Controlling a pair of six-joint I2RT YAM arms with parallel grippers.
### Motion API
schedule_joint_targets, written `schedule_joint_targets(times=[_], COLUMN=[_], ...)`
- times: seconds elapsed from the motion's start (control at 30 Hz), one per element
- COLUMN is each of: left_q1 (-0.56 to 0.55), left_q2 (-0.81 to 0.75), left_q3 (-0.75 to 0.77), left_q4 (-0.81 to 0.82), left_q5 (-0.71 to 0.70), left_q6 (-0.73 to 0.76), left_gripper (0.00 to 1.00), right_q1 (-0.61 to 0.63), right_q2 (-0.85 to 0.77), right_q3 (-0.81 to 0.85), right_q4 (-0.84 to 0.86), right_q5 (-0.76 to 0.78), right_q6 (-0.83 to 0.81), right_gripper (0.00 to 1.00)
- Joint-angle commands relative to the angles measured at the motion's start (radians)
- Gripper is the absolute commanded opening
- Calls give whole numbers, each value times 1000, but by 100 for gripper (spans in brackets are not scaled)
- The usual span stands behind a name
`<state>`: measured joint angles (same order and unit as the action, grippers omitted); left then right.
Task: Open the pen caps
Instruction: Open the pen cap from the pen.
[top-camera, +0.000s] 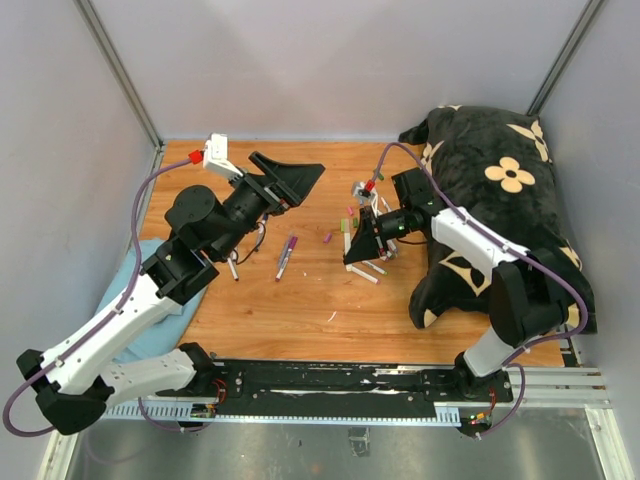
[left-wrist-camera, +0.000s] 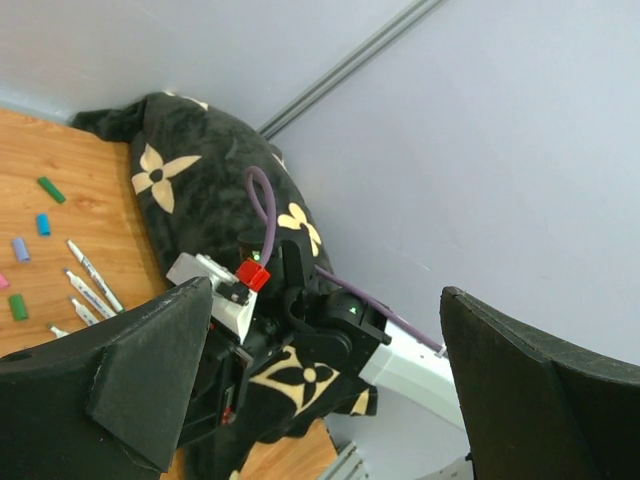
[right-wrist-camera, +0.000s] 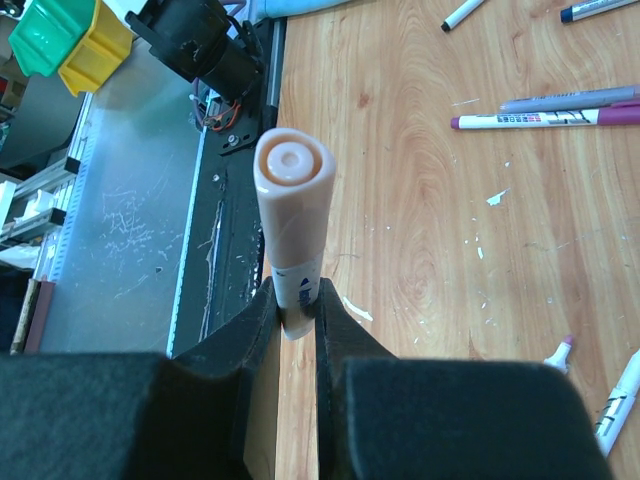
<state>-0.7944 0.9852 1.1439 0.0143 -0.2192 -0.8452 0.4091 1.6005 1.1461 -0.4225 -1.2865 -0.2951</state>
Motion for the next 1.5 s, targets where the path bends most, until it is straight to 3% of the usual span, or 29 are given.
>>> schedule_joint_targets(times=[0.0,0.23,0.43,0.53,0.67,0.87,1.23,1.47], left_q1=[-8,-9,-7,9,60,98,100,102], left_q2=[20,27,-135,-184,-210,-254,-292,-245], left_q3=[62,59,-236,-358,-495,-692,-952,-1021], left_q4=[-60,-22,188,237,359,556,861,1051], left_q5=[-18,44,28,107,253,343,328,383], left_q6=[6,60,290,340,291,182,56,46], left_gripper=[99,99,99,99,99,99,99,99], right_q1=[-12,-13,-16,-19,-22,-27,-34,-34], right_q2=[28,6,-15,-26,-42,-71,-88,-98], right_q3=[38,44,40,35,28,14,2,-1], right_q4=[-57,-81,-79,-79,-79,-79,-79,-79], right_q5=[-13,11,26,21,10,3,-9,-18], right_q6=[-61,-86,-82,-84,-87,-97,-107,-113], right_gripper=[1,1,1,1,1,1,1,1])
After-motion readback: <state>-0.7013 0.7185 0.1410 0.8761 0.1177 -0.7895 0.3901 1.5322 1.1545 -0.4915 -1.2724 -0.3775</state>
